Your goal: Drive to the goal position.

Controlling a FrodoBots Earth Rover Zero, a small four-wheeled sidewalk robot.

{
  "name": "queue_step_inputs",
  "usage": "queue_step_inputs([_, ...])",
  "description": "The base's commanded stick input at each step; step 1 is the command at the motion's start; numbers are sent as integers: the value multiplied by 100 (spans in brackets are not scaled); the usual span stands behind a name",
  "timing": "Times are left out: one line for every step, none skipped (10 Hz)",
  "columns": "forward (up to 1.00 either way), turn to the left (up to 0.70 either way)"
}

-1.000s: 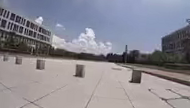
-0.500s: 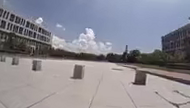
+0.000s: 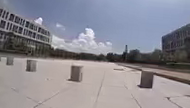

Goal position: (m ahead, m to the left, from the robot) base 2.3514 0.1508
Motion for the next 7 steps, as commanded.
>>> queue_step_inputs([70, 0])
queue_step_inputs([70, 0])
queue_step_inputs([70, 0])
queue_step_inputs([70, 0])
queue_step_inputs([70, 0])
queue_step_inputs([70, 0])
queue_step_inputs([70, 0])
